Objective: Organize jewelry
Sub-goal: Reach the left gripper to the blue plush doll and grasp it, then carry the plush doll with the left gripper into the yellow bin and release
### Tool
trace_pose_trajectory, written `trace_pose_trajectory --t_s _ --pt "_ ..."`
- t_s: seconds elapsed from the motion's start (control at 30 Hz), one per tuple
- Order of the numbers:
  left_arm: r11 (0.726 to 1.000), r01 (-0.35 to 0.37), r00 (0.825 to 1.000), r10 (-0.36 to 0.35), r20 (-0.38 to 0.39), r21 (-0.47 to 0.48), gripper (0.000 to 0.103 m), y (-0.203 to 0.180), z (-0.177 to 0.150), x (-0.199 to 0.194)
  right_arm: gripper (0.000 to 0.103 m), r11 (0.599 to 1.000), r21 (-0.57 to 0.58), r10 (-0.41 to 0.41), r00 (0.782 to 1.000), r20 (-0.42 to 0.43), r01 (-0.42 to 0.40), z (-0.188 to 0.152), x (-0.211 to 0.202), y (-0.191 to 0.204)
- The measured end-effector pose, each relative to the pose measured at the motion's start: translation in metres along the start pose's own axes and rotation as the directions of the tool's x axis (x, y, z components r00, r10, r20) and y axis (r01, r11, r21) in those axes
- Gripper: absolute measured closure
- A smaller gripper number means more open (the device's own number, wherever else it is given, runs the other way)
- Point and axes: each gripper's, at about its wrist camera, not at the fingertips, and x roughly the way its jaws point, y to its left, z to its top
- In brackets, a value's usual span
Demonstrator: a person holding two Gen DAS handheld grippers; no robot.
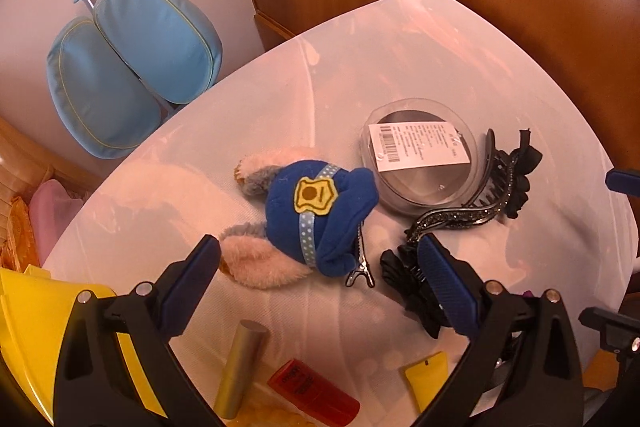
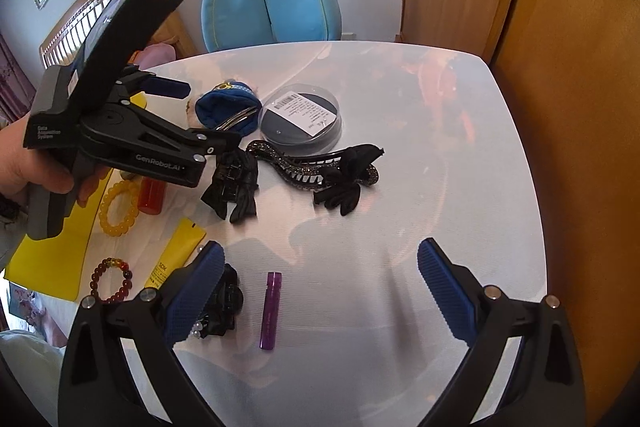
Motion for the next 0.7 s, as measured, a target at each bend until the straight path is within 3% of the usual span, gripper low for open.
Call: trace_pose_trajectory --t_s 0.03,0.1,0.13,0.37,0.7 --pt "1.0 0.013 1.0 -0.013 -0.001 0.003 0.012 0.0 0.0 0.001 0.005 1.0 0.0 0.001 1.0 0.0 -0.001 0.0 0.0 0.0" --pt "1.0 0.016 1.0 -0.016 -0.016 0.007 0.052 0.002 0.0 0.002 0.005 1.0 0.008 0.001 1.0 -0.002 -0.001 0.0 0.001 0.0" --pt "1.0 0.002 1.0 -0.002 -0.02 0.006 0.055 0.004 -0.001 0.002 0.005 1.0 0.012 0.001 1.0 -0.001 -0.001 0.0 0.001 -0.001" --pt "0.999 0.045 0.999 -0.045 0.016 0.018 0.057 -0.002 -0.009 -0.022 0.005 1.0 0.011 0.003 1.0 0.012 -0.003 -0.005 -0.009 0.0" --pt "0.994 0.101 0.985 -0.094 0.142 -0.04 0.057 -0.02 -0.056 -0.11 0.005 1.0 -0.004 0.008 0.998 0.059 -0.008 -0.03 -0.053 0.007"
